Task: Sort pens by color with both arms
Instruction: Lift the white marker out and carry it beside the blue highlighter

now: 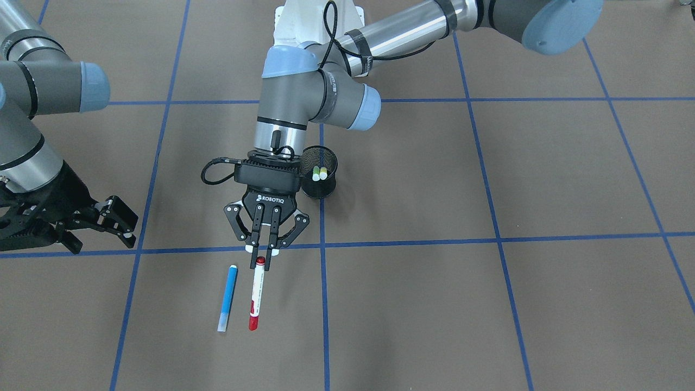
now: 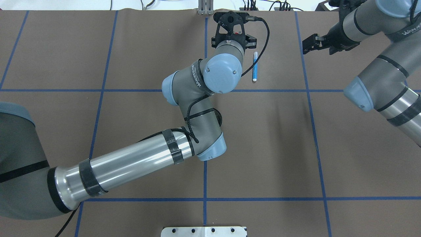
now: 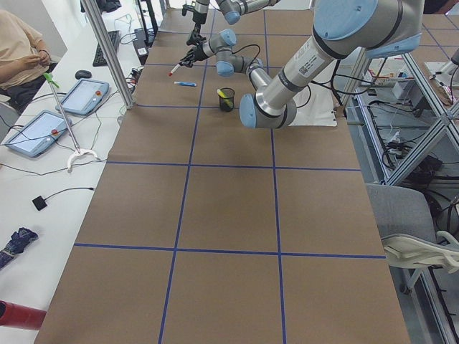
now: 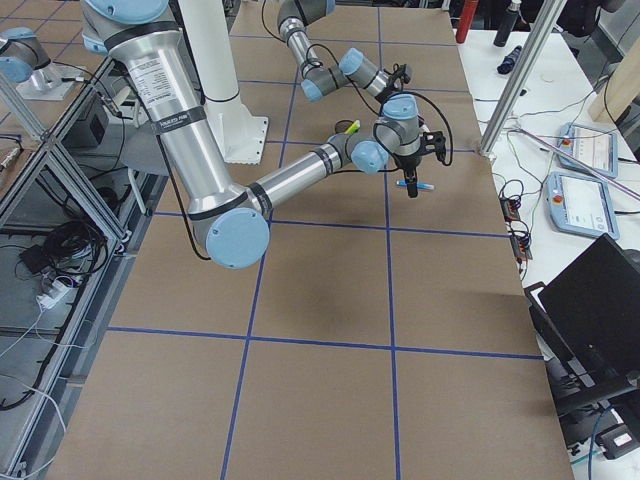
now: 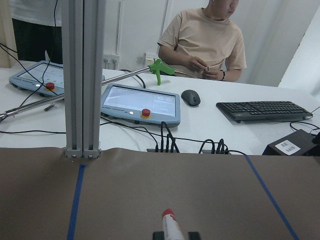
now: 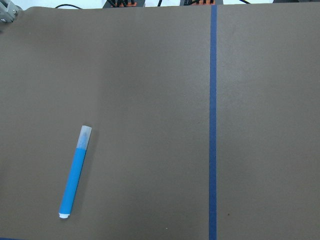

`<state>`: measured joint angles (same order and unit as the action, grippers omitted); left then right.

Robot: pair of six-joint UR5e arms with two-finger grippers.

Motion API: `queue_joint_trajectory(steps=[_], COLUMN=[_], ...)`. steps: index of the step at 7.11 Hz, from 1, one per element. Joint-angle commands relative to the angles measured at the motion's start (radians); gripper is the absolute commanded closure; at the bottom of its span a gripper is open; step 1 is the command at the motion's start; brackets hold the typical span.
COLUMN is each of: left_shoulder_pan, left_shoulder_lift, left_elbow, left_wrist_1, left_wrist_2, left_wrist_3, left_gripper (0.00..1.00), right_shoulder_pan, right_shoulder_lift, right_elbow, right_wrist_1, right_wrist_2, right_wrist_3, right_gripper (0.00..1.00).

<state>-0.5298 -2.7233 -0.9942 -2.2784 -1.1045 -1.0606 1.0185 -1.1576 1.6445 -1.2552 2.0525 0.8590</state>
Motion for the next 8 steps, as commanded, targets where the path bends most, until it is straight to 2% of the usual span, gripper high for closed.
queue_joint_trajectory(steps=[1, 3, 5, 8], left_shoulder_pan=[-0.018, -0.016, -0.013, -0.009], left_shoulder_lift=[-0.064, -0.099, -0.154, -0.161], left_elbow=[0.159, 0.28, 0.353, 0.361], left_wrist_1=[-0.029, -0.082, -0.124, -0.125], left_wrist_2=[-0.024, -0.072, -0.087, -0.087], left_wrist_3=[0.054, 0.057, 0.057, 0.057], left_gripper=[1.0, 1.0, 1.0, 1.0], right_shoulder_pan=[0.0, 0.0, 0.0, -0.002], right_shoulder_lift=[-0.002, -0.002, -0.002, -0.002], right_elbow=[-0.006, -0.015, -0.017, -0.017], right_wrist_1=[-0.001, -0.001, -0.001, -0.001], right_wrist_2=[0.0, 0.0, 0.0, -0.002], right_wrist_3=[0.0, 0.002, 0.002, 0.006], right_gripper=[0.01, 0.01, 0.01, 0.01])
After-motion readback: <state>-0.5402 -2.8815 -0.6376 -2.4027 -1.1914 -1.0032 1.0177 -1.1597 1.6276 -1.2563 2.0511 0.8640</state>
